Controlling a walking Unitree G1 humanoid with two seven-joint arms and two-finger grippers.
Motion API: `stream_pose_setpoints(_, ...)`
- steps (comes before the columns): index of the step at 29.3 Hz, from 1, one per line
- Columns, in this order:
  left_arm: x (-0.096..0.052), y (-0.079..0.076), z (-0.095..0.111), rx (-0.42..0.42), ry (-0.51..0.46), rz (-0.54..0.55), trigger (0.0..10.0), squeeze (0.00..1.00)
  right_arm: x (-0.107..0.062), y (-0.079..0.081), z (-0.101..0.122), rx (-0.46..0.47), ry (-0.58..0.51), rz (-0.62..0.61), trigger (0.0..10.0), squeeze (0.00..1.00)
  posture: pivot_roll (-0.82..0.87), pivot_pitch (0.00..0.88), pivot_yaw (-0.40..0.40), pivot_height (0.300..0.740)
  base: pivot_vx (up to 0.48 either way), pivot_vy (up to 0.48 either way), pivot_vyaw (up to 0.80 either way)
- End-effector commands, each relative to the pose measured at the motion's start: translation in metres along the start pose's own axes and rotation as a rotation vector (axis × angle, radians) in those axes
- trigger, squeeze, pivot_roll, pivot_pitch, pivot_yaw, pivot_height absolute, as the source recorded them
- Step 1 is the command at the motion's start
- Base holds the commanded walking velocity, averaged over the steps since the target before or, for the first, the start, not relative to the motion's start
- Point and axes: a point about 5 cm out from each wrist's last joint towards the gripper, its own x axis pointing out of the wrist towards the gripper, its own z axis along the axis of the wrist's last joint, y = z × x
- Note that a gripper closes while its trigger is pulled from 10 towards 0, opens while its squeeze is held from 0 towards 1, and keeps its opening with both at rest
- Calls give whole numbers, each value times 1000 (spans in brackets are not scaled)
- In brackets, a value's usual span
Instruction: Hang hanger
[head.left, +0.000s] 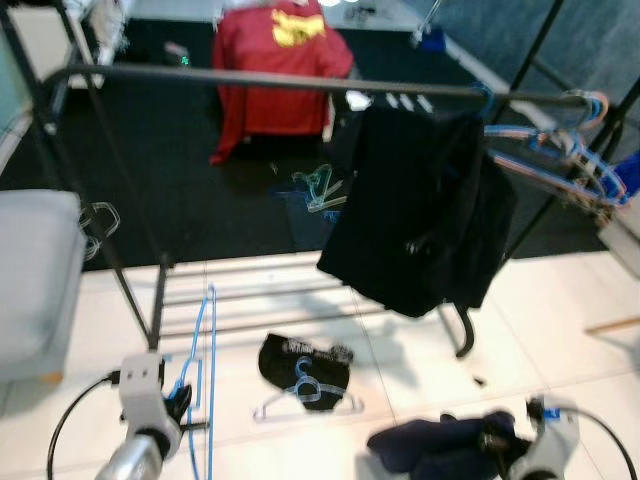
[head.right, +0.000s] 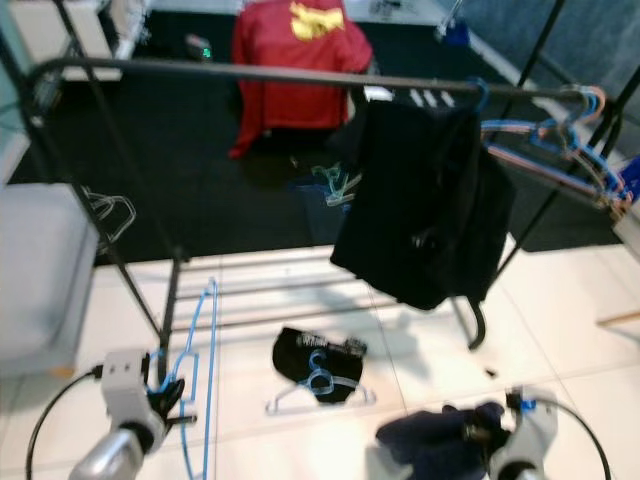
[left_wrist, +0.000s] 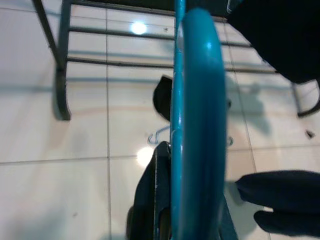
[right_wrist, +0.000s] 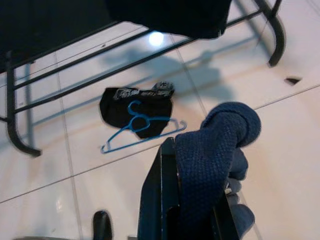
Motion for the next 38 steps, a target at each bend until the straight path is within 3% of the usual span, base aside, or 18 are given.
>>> stream_pose_setpoints(1,-2,-3,-7,-2,23,-12,10000,0,-7,-7,-6,-14,15,-16,10000,0,57,155,-112,740,-304,0,0)
stream_pose_setpoints(10,-1,-3,-6,-12,12,-23,10000,0,-6,-3,-8,-68,38,29,10000,0,59,159,-109,740,-265,0,711)
stream_pose_setpoints(20,-1,-10,-9,-45,16,-153,10000,0,-2,-2,-10,-83,50,44,10000,0,71,153,-104,740,0,0,800)
stream_pose_setpoints(38,12,-6,-10,-64,57,-136,10000,0,8,-1,-8,-76,56,26,10000,0,77,108,-87,740,0,0,800)
